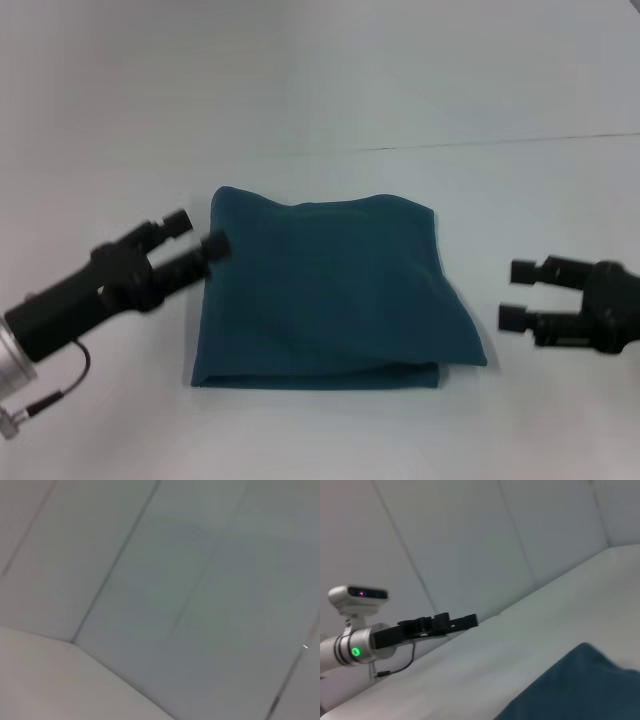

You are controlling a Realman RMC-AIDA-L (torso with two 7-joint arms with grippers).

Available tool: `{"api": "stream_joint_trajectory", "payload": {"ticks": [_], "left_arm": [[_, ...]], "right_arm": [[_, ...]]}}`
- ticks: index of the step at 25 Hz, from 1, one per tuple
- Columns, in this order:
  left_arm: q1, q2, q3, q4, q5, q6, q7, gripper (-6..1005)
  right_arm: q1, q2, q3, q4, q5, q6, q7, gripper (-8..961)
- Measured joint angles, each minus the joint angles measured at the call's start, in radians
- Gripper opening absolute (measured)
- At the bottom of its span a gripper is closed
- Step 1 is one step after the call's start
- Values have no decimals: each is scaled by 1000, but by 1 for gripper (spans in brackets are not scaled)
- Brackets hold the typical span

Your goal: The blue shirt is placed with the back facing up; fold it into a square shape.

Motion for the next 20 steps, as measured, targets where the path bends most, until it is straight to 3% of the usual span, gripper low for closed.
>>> {"api": "stream_joint_trajectory", "payload": {"ticks": [6,20], "left_arm": [[3,-2,4,-5,110,112,158,875],[-5,-2,4,-8,255,160,197,861]], "right_arm": [[4,26,-29,9,-22,-3,-41,904],[14,11,-174,-5,-41,-4,-36,901]]}}
